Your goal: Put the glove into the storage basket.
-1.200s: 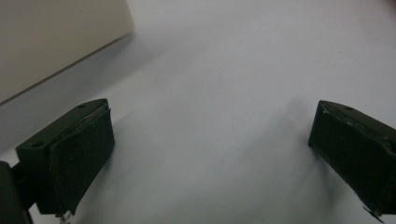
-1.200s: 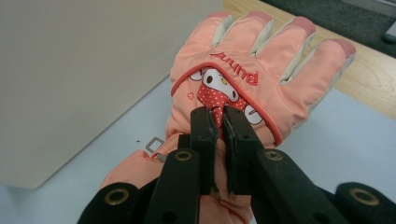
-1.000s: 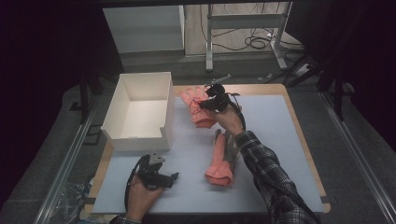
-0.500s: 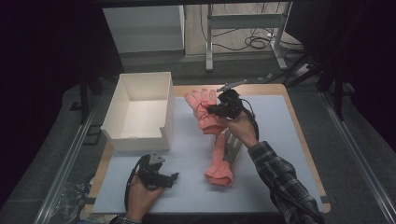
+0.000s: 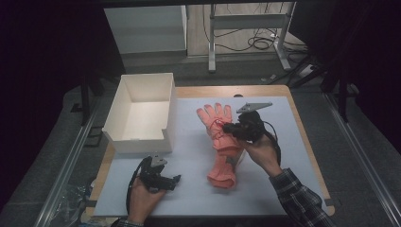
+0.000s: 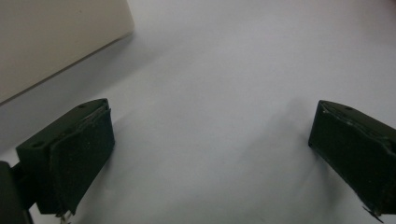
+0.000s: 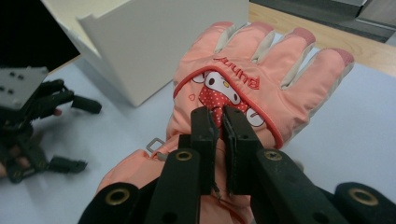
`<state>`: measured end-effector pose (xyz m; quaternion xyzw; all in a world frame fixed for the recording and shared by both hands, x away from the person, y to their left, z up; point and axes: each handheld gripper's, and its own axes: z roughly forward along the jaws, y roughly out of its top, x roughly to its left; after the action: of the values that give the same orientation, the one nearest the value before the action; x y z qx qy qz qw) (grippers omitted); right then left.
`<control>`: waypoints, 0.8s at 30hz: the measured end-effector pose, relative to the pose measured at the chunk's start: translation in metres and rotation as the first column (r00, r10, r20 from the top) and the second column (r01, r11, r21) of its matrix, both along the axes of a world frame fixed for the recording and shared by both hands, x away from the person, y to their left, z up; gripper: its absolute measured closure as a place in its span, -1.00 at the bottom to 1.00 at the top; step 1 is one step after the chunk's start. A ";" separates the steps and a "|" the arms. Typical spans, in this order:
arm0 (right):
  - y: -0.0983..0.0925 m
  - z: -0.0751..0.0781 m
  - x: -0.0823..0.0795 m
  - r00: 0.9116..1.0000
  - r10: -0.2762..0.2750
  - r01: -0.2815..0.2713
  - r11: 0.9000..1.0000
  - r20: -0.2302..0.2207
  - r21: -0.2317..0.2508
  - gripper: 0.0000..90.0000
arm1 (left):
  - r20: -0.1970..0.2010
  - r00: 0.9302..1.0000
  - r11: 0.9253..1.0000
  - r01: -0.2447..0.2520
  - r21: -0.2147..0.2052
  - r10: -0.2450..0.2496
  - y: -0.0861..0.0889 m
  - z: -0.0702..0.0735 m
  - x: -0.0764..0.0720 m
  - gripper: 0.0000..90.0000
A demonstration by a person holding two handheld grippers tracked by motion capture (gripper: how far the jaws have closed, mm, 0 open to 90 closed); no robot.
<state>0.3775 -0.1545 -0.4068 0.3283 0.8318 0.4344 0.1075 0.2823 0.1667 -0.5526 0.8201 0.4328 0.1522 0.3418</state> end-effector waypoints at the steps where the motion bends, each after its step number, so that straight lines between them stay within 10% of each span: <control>1: -0.002 -0.001 -0.006 1.000 -0.003 0.003 1.000 0.002 -0.004 0.86 | 0.000 1.000 1.000 0.000 0.000 0.000 0.000 0.000 0.000 -0.99; 11: -0.024 -0.021 -0.049 0.998 -0.058 0.057 0.998 0.016 0.019 0.85 | 0.001 1.000 1.000 -0.004 -0.003 0.004 0.000 0.000 0.000 -0.99; 24: -0.028 -0.055 -0.052 0.998 -0.053 0.053 0.998 -0.042 0.013 0.65 | -0.002 1.000 1.000 0.000 0.001 0.000 0.000 0.000 0.000 -0.99</control>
<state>0.3254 -0.1823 -0.4623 0.3599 0.8217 0.4306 0.0995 0.2822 0.1667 -0.5526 0.8205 0.4332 0.1517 0.3407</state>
